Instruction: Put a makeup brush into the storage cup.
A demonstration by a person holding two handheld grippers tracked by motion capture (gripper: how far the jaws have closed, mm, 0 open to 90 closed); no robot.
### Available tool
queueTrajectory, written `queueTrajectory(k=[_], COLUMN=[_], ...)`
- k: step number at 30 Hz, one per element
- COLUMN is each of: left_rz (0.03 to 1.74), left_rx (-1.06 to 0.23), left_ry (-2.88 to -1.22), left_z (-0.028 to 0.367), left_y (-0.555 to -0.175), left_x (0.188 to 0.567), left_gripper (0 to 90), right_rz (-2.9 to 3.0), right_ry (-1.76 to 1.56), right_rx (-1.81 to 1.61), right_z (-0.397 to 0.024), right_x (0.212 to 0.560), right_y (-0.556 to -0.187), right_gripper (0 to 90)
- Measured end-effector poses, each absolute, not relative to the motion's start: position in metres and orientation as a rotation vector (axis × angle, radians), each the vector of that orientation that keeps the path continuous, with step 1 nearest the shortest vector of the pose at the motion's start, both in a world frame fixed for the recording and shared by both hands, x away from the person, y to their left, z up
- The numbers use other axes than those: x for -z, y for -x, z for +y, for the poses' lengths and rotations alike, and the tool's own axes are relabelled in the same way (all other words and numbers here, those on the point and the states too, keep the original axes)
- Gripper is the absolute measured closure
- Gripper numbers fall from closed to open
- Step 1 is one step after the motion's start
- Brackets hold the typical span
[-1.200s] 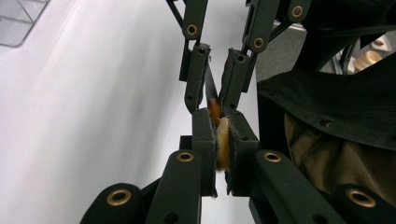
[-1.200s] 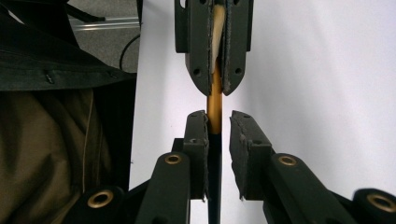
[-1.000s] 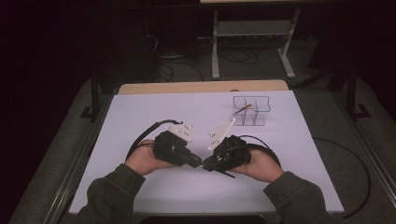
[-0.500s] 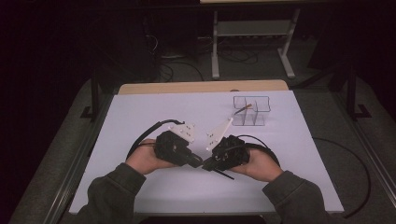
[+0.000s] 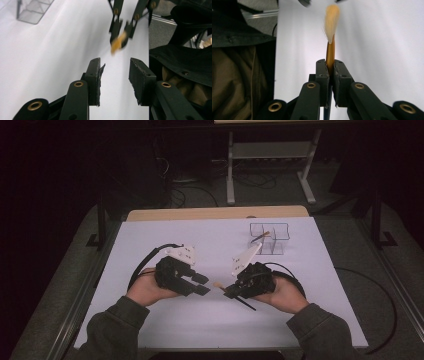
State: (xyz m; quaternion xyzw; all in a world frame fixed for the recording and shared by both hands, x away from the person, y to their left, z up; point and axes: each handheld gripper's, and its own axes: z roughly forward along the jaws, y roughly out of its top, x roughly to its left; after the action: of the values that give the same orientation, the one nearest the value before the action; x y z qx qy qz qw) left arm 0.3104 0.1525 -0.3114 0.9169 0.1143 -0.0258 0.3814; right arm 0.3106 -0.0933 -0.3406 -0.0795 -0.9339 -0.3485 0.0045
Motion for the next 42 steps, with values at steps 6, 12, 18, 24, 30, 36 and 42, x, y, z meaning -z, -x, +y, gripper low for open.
queueTrajectory(k=[6,12,18,24,30,36,42], left_rz=[0.328,0.379,0.414,0.447,0.473,0.489,0.527], left_rx=[0.035,0.004,-0.017,-0.029,-0.036,-0.060,-0.093], left_ry=[-2.316,-2.285,-2.267,-2.244,-2.228,-2.217,-2.211], left_z=[0.163,0.174,0.184,0.193,0.201,0.209,0.214], left_y=[-0.310,-0.310,-0.309,-0.307,-0.304,-0.302,-0.299], left_x=[0.315,0.319,0.323,0.331,0.339,0.344,0.349], left_gripper=[60.1,55.7,51.6,48.2,46.2,43.6,40.8], right_rz=[-2.918,-2.895,-2.884,-2.855,-2.849,-2.849,-2.850], right_ry=[0.329,0.412,0.473,0.550,0.604,0.649,0.691], right_rx=[1.158,1.198,1.214,1.275,1.308,1.333,1.333], right_z=[-0.107,-0.117,-0.125,-0.133,-0.141,-0.148,-0.154], right_x=[0.336,0.334,0.328,0.325,0.322,0.317,0.312], right_y=[-0.320,-0.330,-0.341,-0.351,-0.358,-0.367,-0.375], right_gripper=[83.4,83.3,83.4,83.3,83.3,83.2,83.2])
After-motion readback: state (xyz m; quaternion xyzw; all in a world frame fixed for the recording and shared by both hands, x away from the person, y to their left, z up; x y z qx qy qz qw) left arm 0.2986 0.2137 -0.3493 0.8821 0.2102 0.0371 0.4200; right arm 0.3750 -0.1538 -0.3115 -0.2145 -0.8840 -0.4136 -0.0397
